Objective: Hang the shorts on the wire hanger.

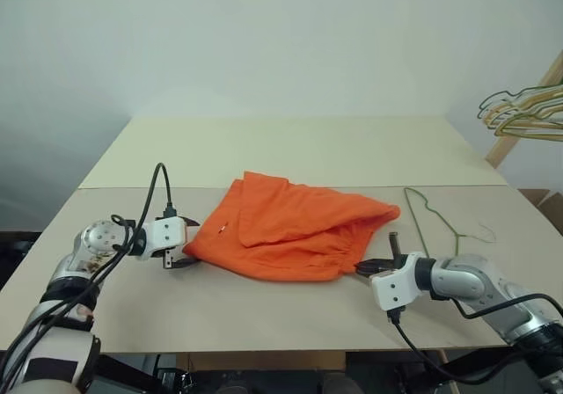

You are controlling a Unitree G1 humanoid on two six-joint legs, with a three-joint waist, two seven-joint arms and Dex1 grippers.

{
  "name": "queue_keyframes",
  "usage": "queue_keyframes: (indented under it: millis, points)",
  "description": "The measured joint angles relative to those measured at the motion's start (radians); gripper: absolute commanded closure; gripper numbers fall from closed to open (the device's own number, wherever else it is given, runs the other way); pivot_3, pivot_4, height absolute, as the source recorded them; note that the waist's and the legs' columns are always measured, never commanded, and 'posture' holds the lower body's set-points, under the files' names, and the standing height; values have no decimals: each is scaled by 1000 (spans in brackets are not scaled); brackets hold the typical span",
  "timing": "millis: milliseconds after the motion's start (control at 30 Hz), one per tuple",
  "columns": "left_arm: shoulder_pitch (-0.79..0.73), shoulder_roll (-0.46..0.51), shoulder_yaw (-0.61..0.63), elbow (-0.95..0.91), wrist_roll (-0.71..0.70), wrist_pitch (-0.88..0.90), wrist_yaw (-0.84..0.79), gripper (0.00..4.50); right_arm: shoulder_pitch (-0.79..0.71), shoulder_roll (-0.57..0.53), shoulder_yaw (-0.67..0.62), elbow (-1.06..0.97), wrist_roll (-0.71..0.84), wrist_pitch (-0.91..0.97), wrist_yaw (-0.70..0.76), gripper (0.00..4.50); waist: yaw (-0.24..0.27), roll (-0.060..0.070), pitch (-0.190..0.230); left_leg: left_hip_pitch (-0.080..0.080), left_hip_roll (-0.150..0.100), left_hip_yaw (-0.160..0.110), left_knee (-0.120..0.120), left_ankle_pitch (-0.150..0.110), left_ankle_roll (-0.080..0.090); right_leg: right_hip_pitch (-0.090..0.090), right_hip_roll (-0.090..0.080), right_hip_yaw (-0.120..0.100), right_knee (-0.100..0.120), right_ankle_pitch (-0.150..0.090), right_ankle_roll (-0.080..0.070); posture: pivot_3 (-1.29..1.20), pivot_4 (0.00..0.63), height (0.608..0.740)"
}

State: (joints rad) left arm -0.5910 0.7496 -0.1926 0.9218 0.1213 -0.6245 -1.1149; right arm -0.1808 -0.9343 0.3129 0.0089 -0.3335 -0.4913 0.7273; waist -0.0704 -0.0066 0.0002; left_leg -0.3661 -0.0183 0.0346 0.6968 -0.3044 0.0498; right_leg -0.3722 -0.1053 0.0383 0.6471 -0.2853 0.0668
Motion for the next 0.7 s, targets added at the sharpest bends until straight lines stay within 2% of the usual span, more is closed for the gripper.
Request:
queue_keyframes:
  millis: [33, 367, 400, 567, 700]
  points:
    - [-7, -9, -1, 25, 2, -13, -1, 808, 2, 0, -5, 0, 0, 0, 0, 4500, 0, 1, -1, 1, 0, 0, 0, 0, 0, 1, 0, 0, 0, 0, 0, -168, 0, 740]
    - [-32, -50, -20, 98, 16, -62, -32, 4248, 10, 10, -14, -1, -7, 13, 0, 4500, -3, 2, -1, 2, 0, 0, 0, -1, 1, 2, 0, 0, 0, 0, 0, -175, 0, 740]
    - [-32, -51, -21, 98, 17, -67, -33, 4460, 11, 12, -16, -1, -8, 16, -1, 4500, -3, 2, -1, 2, 0, 0, 0, -1, 1, 2, 0, 0, 0, 0, 0, -172, 0, 740]
    - [-23, -46, -18, 87, 17, -70, -29, 4460, 14, 35, -23, -6, -14, 40, -11, 4500, -6, 2, -1, 2, 0, 0, 0, -1, 1, 2, 0, 0, 0, 0, 0, -162, 0, 740]
    - [74, -4, 15, -45, -54, 1, -84, 4460, 46, 37, -44, -64, 47, 63, 26, 4500, -24, 2, -1, 0, 1, -1, 0, -1, 1, 0, 0, 0, 0, 0, 0, -144, 0, 740]
